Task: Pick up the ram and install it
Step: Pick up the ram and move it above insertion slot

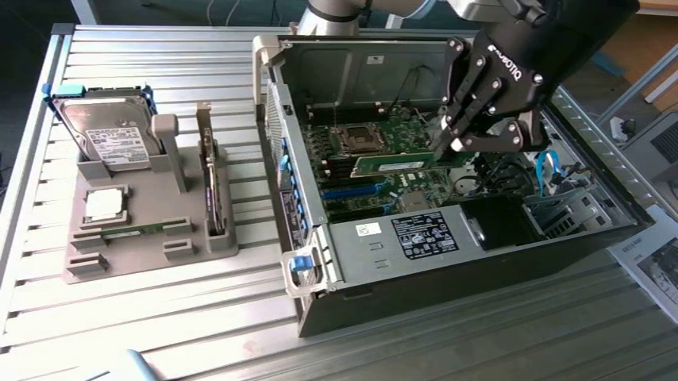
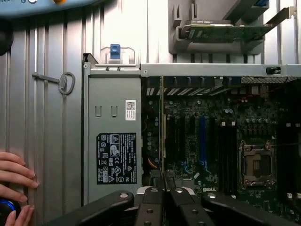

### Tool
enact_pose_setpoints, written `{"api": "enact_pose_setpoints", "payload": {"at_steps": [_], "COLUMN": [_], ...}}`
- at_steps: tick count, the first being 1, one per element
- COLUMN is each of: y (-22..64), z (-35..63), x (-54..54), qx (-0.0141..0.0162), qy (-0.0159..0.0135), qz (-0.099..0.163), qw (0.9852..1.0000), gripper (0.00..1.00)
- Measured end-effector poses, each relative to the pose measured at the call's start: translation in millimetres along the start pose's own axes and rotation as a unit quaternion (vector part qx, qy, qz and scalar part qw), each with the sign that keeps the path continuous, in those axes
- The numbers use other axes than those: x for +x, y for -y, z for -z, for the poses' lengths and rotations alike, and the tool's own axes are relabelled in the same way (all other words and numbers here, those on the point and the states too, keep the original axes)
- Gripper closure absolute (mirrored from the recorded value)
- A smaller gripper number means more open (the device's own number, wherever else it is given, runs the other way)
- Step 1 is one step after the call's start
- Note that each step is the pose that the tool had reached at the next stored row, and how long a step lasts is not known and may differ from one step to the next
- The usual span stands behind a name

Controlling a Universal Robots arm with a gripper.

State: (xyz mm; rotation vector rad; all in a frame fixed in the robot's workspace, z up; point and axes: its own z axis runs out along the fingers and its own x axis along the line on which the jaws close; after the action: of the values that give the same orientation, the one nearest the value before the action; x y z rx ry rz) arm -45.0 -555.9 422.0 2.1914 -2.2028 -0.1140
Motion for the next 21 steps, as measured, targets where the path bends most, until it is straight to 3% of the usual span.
{"api": "enact_pose_setpoints", "payload": {"at_steps": [14, 16, 21], "y": [52.5, 56.5, 56.5], "z": [4.2, 4.5, 4.5], "x": [7.2, 7.7, 7.8], "qx": [-0.0018, -0.0019, -0.0019], "qy": [0.0000, 0.0000, 0.0000], "qz": [0.000, 0.000, 0.000], "qw": [1.0000, 1.0000, 1.0000], "gripper": [0.88, 0.88, 0.88]}}
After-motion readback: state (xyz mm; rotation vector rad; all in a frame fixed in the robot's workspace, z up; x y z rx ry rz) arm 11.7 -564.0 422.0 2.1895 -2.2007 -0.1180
